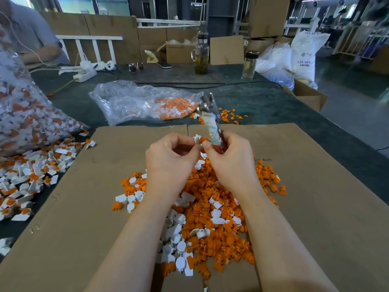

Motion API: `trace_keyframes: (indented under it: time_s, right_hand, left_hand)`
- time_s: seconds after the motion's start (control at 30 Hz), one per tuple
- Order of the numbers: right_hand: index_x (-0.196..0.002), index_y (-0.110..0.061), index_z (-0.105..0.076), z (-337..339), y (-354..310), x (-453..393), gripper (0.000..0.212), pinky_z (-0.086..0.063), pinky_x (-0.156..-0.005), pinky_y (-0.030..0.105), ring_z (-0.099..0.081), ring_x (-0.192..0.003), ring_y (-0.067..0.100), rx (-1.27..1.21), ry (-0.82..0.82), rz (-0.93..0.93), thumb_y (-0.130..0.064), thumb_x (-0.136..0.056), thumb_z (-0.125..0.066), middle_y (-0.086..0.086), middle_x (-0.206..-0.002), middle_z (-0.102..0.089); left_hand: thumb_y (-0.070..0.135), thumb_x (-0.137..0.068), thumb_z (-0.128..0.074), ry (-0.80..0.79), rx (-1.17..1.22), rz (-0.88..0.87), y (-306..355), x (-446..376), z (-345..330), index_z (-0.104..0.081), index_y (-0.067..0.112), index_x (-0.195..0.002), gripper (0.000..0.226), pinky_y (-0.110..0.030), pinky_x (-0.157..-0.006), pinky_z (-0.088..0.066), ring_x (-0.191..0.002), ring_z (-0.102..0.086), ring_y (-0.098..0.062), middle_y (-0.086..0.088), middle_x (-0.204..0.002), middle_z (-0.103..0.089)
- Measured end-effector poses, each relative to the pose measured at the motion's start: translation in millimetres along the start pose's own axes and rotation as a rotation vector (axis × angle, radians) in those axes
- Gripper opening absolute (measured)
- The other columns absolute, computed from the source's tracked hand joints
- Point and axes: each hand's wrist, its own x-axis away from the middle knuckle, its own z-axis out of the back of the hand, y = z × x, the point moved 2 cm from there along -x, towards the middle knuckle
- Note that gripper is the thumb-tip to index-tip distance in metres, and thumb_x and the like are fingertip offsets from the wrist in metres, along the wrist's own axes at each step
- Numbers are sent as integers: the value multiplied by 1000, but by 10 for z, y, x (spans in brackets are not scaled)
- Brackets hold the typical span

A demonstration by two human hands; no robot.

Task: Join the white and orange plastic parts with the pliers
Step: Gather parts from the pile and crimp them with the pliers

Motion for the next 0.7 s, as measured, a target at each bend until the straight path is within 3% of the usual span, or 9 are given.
trace_keyframes:
  time_s: [0.23,0.33,0.5,0.7]
  right_hand:
    - [-88,-22,-68,17,2,-3,3,-45,-52,23,-54,-56,2,-117,-86,-27,-19,-87,-67,-10,-67,-63]
    - [-90,-20,-69,26,-9,6,6,-47,-52,26,-55,-56,8,-124,-100,-29,-17,-87,-65,-6,-69,-65]
    - [-95,-19,-70,60,-36,2,10,-55,-68,42,-64,-71,15,-110,-154,-48,-17,-86,-67,-3,-78,-69]
    - [-99,-11,-68,198,-16,-1,16,-52,-80,51,-64,-85,29,-76,-322,-79,-18,-85,-68,14,-94,-68]
  left_hand:
    - [19,-79,-82,23,50,56,-37,-29,-3,-68,27,-71,18,-10,-54,-47,-58,-63,3,14,-66,-71]
    - [23,-78,-83,33,48,76,-37,-27,1,-68,26,-72,17,-19,-60,-56,-66,-70,-7,7,-68,-73]
    - [22,-84,-78,33,83,99,-55,-42,27,-68,20,-77,12,-18,-61,-55,-65,-69,-7,6,-66,-72]
    - [8,-89,-70,17,363,129,-80,-81,79,-65,9,-81,9,-13,-63,-51,-63,-68,-4,8,-63,-70]
